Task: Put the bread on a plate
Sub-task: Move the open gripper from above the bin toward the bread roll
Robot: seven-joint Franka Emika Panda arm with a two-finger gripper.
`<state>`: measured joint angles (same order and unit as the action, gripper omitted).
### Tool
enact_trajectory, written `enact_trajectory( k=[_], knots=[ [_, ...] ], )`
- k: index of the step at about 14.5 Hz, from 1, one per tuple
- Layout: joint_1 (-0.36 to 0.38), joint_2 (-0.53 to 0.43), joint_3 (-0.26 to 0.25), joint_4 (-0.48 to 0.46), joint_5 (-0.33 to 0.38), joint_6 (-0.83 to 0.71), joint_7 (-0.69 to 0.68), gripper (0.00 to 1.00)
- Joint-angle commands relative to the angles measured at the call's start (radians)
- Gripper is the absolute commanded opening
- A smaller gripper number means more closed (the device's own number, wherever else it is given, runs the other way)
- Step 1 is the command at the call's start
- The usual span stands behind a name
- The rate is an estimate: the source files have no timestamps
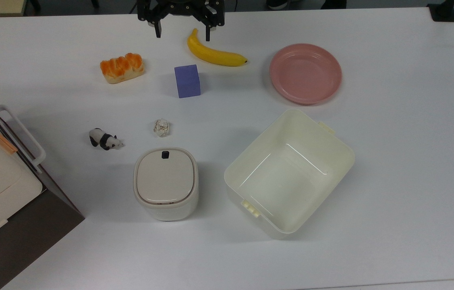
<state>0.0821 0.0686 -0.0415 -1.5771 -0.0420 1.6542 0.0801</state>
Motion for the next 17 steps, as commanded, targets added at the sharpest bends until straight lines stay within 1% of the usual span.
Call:
enact_trajectory(
  k=[1, 6, 9, 11, 12, 14, 17],
  knots=[
    [0.004, -0.006, -0.009, 0.0, 0.016, -0.013, 0.006, 1.0],
    [-0.008, -0.009, -0.021, 0.0, 0.016, -0.013, 0.007, 1.0],
    [-0.056, -0.015, -0.021, 0.0, 0.014, -0.011, 0.006, 1.0],
    [-0.106, -0.026, -0.021, -0.006, 0.014, -0.005, 0.006, 1.0],
    [-0.14, -0.048, -0.021, -0.026, 0.014, -0.002, 0.004, 1.0],
    [-0.175, -0.085, -0.021, -0.066, 0.014, -0.001, 0.004, 1.0],
    [-0.229, -0.183, -0.02, -0.165, 0.016, -0.002, 0.01, 1.0]
  ],
)
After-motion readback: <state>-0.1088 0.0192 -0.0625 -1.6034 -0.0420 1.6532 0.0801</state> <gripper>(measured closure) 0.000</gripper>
